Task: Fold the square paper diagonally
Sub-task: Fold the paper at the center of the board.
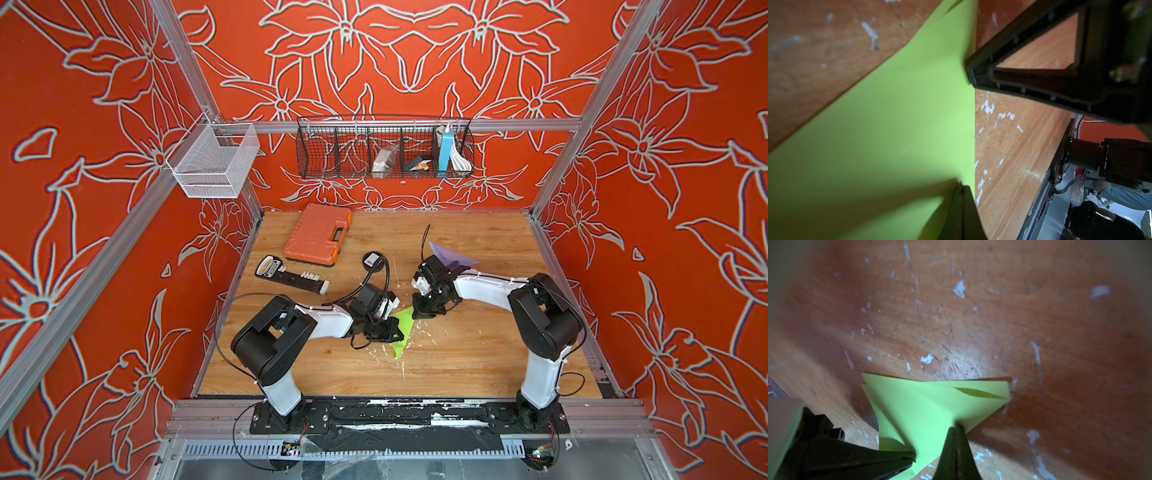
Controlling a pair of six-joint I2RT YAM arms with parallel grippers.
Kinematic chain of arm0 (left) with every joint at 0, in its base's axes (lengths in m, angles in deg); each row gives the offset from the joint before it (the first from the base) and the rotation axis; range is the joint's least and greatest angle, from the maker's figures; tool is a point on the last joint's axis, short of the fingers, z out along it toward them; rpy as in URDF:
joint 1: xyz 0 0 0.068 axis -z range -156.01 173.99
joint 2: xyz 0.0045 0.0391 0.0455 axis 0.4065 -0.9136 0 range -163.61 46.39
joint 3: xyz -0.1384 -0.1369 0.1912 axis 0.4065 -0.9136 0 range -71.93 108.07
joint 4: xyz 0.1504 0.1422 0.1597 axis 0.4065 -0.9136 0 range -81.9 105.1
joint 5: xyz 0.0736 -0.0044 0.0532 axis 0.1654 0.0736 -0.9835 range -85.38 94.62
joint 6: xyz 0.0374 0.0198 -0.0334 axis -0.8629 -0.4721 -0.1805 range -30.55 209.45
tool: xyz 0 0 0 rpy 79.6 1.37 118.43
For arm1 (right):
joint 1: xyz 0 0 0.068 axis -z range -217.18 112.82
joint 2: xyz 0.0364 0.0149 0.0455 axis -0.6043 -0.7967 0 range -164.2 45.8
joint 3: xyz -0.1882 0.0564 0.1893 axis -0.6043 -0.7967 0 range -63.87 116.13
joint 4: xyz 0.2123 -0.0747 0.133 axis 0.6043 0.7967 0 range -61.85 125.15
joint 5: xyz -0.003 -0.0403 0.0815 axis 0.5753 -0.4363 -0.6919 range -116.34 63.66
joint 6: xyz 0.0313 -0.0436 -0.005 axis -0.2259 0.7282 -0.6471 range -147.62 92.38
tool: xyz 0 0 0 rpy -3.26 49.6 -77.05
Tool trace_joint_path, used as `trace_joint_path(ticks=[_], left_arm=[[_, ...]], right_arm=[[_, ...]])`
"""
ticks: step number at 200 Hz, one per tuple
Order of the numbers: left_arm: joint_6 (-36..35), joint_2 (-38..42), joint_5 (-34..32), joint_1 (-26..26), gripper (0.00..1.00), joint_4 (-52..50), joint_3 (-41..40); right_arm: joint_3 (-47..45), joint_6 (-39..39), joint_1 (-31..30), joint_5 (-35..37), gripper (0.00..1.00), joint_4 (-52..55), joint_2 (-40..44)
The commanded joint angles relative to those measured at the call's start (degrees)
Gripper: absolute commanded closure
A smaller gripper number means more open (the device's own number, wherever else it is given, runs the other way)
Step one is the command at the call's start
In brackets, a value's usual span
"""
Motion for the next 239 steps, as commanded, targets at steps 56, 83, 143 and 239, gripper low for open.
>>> trace_joint_path(ticks=[56,83,143,239], left_arm=[[-1.4,-2.02,-2.47,0.41,1.0,-3.8,-1.17],[-1.49,-1.93,-2.47,0.38,1.0,-3.89,-1.17],[-1.55,-2.26,-1.68,0.44,1.0,-3.63,-0.99],[-0.14,0.82,1.21,0.62,1.0,-0.98,0.06]], right_arm=[[3.4,2.58,2.86,6.58,1.0,4.06,-4.47],[4.3,3.22,3.95,8.49,1.0,4.81,-5.55],[6.38,4.63,4.5,11.41,1.0,6.39,-7.23],[3.68,4.37,4.47,11.07,1.0,4.98,-6.15]])
